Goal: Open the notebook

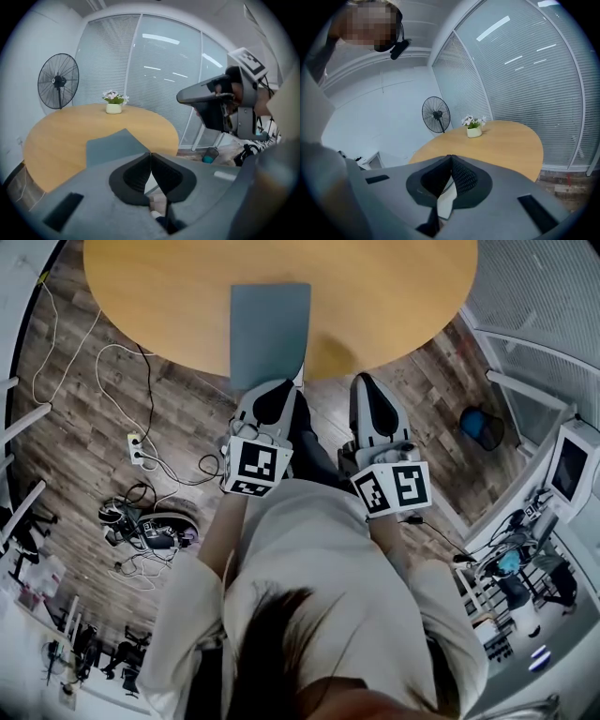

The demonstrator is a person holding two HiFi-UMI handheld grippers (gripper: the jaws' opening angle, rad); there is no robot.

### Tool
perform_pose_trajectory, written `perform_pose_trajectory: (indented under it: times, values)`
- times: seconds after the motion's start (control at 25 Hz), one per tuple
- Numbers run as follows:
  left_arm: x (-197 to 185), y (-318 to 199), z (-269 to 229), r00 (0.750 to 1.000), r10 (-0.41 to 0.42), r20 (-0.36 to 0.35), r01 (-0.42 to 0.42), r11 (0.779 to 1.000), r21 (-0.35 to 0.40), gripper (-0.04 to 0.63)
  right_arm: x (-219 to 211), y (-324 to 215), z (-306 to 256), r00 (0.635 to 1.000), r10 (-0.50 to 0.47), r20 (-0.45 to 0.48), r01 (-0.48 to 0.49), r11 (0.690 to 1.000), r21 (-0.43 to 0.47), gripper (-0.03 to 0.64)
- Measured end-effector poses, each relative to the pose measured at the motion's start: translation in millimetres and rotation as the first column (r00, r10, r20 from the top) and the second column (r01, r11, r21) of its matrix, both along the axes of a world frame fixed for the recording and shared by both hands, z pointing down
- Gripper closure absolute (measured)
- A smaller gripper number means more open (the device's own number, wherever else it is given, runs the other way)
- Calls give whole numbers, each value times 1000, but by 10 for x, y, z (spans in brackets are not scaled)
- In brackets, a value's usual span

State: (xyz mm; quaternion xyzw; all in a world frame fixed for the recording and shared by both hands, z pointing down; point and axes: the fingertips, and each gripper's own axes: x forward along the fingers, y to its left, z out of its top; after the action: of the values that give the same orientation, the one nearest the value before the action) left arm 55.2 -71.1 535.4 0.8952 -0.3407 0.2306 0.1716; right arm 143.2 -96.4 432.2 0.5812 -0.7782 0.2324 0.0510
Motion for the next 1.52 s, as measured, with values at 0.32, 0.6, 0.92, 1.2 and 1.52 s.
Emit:
perform_pose_trajectory:
  times: [0.32,0.6,0.92,1.2,1.52]
  values:
    - [-265,-82,-324,989,-123,-83,125,992,17,571,-54,-68,-144,999,-28,-17,28,999,29,615]
    - [-633,-151,-517,972,-220,-88,224,974,37,571,-158,-142,-251,998,-49,-30,51,997,52,615]
    - [-1062,-210,-616,938,-337,-77,342,938,56,571,-296,-204,-399,997,-71,-39,74,994,83,615]
    - [-1464,-235,-566,901,-429,-66,432,900,57,571,-407,-251,-464,996,-75,-48,79,992,96,615]
    - [-1934,-232,-377,846,-531,-44,532,846,21,572,-513,-265,-483,995,-80,-63,86,992,97,615]
